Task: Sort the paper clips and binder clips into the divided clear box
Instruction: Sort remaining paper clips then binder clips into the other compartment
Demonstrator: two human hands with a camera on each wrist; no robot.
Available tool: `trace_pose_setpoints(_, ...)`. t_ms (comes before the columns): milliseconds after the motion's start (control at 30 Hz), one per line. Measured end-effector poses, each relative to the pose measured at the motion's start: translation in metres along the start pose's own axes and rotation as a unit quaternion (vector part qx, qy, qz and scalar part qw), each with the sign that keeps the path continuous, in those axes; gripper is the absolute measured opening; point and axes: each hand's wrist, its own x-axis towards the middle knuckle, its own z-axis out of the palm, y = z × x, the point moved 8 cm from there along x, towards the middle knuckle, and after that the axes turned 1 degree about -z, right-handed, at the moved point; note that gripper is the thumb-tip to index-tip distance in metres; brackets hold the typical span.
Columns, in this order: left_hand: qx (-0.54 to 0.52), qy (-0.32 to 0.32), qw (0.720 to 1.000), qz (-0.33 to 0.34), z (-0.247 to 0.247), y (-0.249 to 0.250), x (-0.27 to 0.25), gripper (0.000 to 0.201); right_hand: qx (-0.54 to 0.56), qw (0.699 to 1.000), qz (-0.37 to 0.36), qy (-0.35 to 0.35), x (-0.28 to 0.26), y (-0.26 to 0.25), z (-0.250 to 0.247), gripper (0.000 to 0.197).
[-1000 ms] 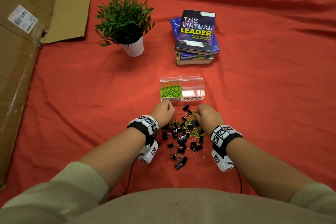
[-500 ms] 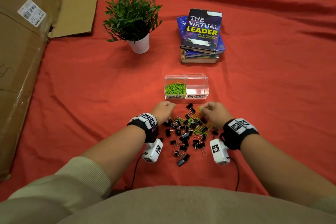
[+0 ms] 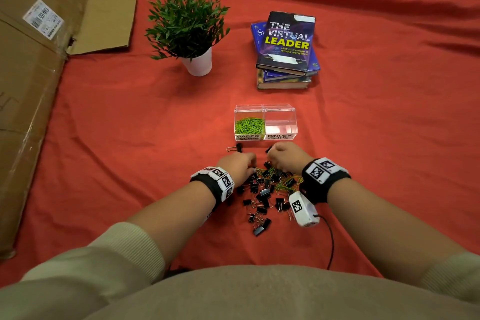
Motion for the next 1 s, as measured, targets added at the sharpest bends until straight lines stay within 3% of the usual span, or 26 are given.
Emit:
trace_pose_setpoints(67, 0.033, -0.007, 0.999, 0.018, 0.001, 0.003, 0.001, 0.018, -0.157, 0.987, -0.010, -0.022, 0.002, -0.001, 0.007, 0.028)
trace_pose_setpoints(133, 0.065, -0.026, 0.997, 0.031, 0.004, 0.004, 0.002, 0.015, -0.243, 0.970, -0.019, -0.028, 0.001, -0.002, 0.011, 0.031)
trace_pose_setpoints(267, 0.087, -0.030, 0.995, 0.025, 0.006, -0.002, 0.002, 0.012, -0.174, 0.983, -0.052, 0.009, -0.001, -0.008, 0.003, 0.023)
trace_pose_setpoints(367, 0.040, -0.024, 0.999, -0.009, 0.006, -0.012, 0.001, 0.018, -0.223, 0.972, -0.074, -0.001, -0.006, -0.006, 0.002, 0.021)
trace_pose_setpoints(467, -0.037, -0.026, 0.998, -0.036, 0.008, -0.020, 0.003, 0.011, -0.291, 0.952, -0.093, -0.014, -0.010, 0.002, 0.006, 0.015)
trace_pose_setpoints(567, -0.076, -0.029, 0.995, -0.054, 0.009, -0.024, 0.003, 0.002, -0.261, 0.962, -0.079, -0.006, -0.012, 0.014, 0.002, 0.005)
trace_pose_setpoints(633, -0.084, -0.034, 0.994, -0.058, 0.010, -0.026, 0.004, 0.002, -0.248, 0.966, -0.072, -0.007, -0.016, 0.021, -0.001, 0.010)
trace_pose_setpoints(800, -0.036, -0.016, 0.998, -0.041, 0.009, -0.023, 0.000, 0.016, -0.267, 0.960, -0.087, 0.001, -0.023, 0.024, -0.002, 0.024)
trace_pose_setpoints(1000, 0.020, -0.011, 0.999, -0.029, 0.008, -0.019, -0.001, 0.018, -0.334, 0.936, -0.102, 0.043, -0.025, 0.014, 0.007, 0.020)
